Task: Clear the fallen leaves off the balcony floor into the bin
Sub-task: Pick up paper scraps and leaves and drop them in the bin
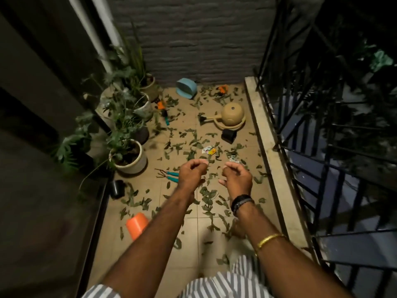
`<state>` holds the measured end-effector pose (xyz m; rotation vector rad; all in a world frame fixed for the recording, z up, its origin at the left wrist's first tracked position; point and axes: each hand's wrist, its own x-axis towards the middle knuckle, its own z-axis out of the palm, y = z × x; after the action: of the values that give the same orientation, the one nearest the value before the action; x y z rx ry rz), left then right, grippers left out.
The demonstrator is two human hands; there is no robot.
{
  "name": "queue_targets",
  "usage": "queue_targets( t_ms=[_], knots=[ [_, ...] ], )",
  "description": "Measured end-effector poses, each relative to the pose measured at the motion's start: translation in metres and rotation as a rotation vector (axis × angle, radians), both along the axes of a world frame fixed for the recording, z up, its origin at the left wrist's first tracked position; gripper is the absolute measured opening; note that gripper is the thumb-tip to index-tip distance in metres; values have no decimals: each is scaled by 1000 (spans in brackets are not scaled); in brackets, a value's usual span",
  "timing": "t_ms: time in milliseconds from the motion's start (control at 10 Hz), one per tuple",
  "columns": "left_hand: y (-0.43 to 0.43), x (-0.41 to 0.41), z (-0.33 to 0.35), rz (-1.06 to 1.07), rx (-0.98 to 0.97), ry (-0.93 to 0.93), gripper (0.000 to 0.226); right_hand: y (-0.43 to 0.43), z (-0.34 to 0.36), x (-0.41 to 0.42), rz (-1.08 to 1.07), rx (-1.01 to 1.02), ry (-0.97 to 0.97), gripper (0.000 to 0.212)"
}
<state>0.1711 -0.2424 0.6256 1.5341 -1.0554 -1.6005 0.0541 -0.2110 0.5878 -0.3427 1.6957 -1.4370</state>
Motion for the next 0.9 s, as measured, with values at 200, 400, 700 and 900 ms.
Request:
queue_targets(
  t_ms=[200,400,700,900],
  knots=[
    [-79,-69,-26,-98,36,-22,20,-70,-22,-69,-116,-1,-31,11],
    [-155,-141,-43,-64,132,10,24,-158,-46,-137,-127,79,-37,14],
    [-292,-186,-65,-32,194,6,22,-285,-61,-188,-75,168,-26,13],
    [-393,-201,-115,-50,281,-19,9,-369,-97,-209,-105,213,34,16]
  ],
)
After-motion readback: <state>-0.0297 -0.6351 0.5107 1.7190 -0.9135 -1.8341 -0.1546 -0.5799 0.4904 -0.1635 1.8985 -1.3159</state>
